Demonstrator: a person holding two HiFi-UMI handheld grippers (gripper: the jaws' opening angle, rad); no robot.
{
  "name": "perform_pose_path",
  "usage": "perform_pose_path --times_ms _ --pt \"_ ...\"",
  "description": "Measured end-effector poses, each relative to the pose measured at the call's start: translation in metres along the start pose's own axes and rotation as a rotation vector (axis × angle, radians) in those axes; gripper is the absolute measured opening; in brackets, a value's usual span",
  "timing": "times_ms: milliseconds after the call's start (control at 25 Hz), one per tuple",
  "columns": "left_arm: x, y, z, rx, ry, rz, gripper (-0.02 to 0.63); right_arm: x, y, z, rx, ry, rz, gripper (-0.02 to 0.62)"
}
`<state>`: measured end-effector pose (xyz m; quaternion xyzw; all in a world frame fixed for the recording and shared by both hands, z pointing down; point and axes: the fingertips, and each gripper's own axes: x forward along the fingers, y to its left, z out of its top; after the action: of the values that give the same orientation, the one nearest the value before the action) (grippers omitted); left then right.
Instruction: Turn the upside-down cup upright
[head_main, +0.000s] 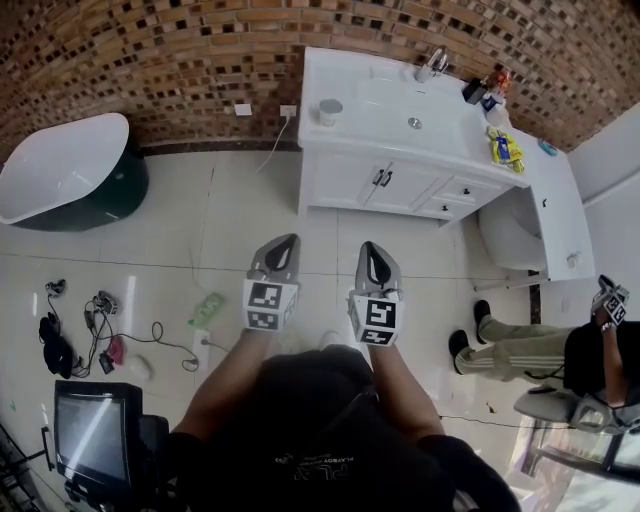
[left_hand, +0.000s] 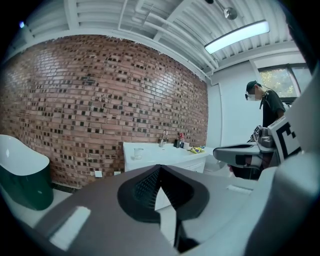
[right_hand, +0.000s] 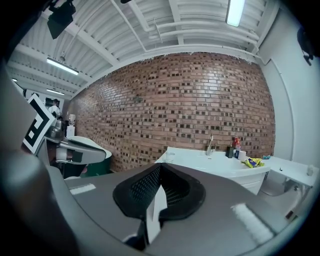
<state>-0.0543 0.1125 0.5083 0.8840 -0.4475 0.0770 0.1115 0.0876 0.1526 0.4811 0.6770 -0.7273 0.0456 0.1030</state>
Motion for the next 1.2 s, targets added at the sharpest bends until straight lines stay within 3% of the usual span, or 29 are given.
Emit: perform_pose_path --times_ms 440,1200 --pt "0.007 -0.028 0.008 0.029 0.001 0.037 -0.002 -0.003 -0.017 -0.006 -0.005 0.007 0.058 0.011" --pt "0.012 -0.022 0.02 0.056 -0.01 0.093 -0.002 0.008 -0.018 0.006 -0.008 -0.024 0.087 0.012"
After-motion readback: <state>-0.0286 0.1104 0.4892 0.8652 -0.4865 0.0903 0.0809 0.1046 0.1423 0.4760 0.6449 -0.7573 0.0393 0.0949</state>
